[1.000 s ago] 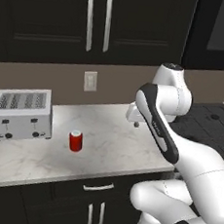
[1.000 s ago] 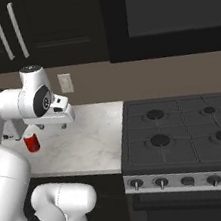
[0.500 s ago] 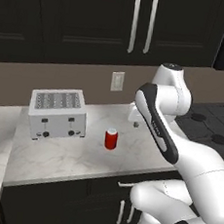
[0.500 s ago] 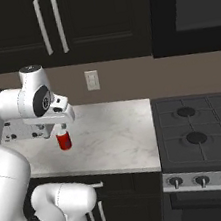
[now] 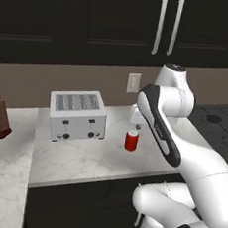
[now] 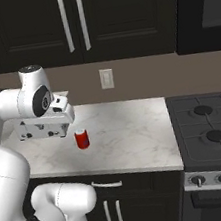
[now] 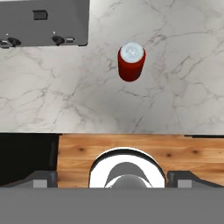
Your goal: Four empty soda cans are scattered around the kitchen. Gather all the cans and cluster them next to the stove for recycling.
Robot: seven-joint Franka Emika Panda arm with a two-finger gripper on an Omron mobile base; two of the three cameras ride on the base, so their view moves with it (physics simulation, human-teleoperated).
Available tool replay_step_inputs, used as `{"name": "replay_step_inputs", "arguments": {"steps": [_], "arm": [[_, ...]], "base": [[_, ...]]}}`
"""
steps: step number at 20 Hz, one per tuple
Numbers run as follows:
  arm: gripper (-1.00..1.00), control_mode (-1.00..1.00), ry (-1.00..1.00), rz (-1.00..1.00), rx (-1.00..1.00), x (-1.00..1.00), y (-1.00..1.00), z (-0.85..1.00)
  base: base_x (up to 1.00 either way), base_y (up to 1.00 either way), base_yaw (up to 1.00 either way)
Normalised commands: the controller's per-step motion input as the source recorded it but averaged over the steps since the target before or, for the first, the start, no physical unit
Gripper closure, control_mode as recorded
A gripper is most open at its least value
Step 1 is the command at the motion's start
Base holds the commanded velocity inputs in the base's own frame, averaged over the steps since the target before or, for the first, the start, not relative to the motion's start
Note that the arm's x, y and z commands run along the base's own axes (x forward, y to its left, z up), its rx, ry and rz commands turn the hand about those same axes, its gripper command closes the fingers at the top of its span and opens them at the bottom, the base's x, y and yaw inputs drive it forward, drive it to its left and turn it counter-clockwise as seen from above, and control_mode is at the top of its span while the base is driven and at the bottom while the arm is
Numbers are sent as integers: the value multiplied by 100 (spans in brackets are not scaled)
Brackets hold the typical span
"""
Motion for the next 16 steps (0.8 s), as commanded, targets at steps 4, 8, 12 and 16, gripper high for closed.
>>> {"name": "replay_step_inputs", "arguments": {"steps": [4, 8, 12, 16], "arm": [[-100, 100, 0, 0, 0, 0, 0, 0], [-100, 100, 0, 0, 0, 0, 0, 0], [-100, 100, 0, 0, 0, 0, 0, 0], [-100, 100, 0, 0, 0, 0, 0, 0]], "base": [[1, 15, 0], [0, 0, 0], [0, 0, 0], [0, 0, 0]]}}
